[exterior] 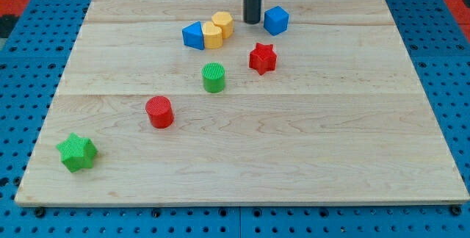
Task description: Place the blue cube diagonally top right to the red star
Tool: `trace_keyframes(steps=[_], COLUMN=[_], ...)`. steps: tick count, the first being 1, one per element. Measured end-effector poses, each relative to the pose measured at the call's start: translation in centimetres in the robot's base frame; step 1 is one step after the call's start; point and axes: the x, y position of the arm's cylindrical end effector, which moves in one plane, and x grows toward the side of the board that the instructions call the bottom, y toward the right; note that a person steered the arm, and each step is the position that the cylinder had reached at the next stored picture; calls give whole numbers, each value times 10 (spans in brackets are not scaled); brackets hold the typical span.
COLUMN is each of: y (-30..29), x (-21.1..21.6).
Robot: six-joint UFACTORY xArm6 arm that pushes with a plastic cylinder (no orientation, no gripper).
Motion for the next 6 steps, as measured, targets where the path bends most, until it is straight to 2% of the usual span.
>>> trace_keyframes(steps=[1,2,3,4,5,6], y=[0,39,49,-16,-1,-107], x=[-3,11,24,4,-46,-14])
